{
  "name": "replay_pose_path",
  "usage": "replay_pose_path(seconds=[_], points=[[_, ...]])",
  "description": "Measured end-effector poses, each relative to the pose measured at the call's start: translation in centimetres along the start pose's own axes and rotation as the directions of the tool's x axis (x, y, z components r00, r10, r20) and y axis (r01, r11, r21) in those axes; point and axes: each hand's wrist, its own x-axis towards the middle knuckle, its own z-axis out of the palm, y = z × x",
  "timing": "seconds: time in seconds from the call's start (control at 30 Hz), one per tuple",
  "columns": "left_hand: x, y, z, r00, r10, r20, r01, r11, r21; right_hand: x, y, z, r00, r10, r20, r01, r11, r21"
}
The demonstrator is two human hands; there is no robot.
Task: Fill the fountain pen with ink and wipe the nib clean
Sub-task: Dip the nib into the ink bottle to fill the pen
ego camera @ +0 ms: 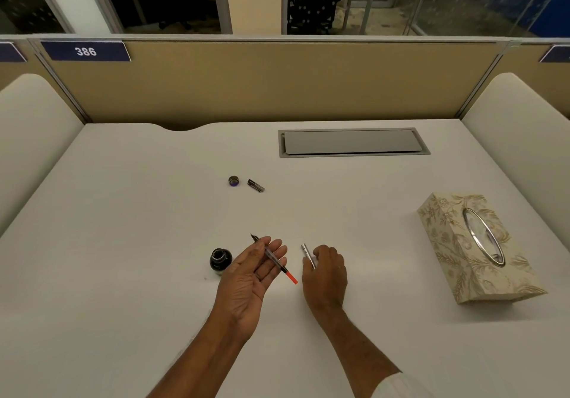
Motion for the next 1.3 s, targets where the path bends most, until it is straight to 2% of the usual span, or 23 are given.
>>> replay_pose_path(seconds=[1.3], points=[[-1.4, 0.4, -1.1, 1.000, 0.002, -0.006, -0.002, 1.000, -0.027, 0.2, 0.0, -0.3, 0.995, -0.045, 0.087, 0.053, 0.994, -0.092]])
